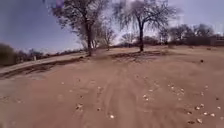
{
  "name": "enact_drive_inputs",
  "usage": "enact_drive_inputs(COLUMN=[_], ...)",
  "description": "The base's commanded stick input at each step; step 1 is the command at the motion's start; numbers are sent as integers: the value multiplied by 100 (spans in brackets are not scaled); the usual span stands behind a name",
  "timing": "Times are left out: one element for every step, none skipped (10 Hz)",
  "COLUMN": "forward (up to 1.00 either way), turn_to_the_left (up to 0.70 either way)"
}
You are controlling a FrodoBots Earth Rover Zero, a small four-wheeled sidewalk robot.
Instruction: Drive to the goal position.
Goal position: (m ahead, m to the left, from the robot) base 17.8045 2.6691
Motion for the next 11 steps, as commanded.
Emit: enact_drive_inputs(forward=[100, 100, 100, 100, 100, 100, 100, 100, 100, 100, 100], turn_to_the_left=[0, 0, 0, 0, 0, 0, 0, 0, 0, 0, 0])
